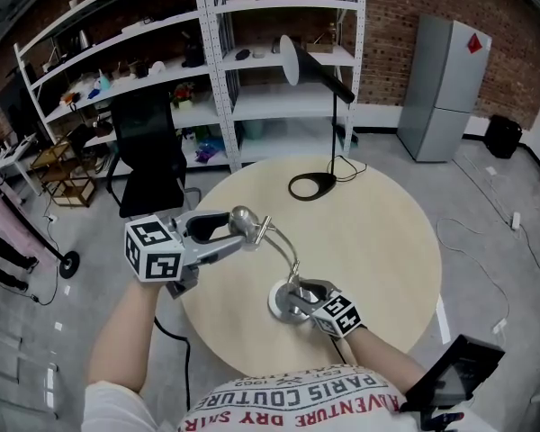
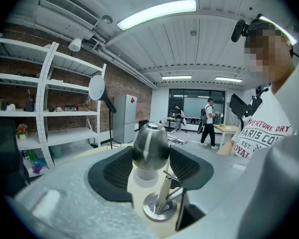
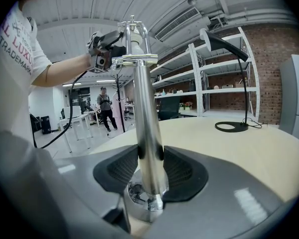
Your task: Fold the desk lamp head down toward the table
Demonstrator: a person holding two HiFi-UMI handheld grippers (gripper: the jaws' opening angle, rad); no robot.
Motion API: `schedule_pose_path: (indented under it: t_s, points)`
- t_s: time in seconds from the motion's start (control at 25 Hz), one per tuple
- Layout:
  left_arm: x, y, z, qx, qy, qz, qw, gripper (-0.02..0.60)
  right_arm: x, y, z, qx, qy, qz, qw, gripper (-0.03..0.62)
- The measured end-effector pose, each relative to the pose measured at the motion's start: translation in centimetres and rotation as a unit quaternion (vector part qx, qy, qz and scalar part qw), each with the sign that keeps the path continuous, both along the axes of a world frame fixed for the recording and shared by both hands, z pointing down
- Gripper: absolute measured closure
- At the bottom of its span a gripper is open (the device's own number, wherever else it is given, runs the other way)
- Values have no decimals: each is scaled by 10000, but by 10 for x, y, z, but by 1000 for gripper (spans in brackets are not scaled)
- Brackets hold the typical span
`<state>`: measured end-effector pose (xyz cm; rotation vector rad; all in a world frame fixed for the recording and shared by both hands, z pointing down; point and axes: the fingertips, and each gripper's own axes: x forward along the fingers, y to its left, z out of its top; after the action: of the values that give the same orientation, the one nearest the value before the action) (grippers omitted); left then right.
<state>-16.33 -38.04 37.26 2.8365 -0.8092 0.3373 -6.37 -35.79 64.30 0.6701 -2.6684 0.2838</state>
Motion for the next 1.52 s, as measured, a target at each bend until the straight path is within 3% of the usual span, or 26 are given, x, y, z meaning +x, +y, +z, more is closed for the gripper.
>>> schedule_pose_path:
  t_s: [0.4, 1.52]
  points:
    - [-27, -5, 22, -140, 68, -243, 9996, 371, 0, -1, 2, 20, 14, -18, 10000, 436]
    - [-55, -4, 60, -387, 757, -207, 9962, 382, 1, 7, 0, -8, 57, -93, 9999, 436]
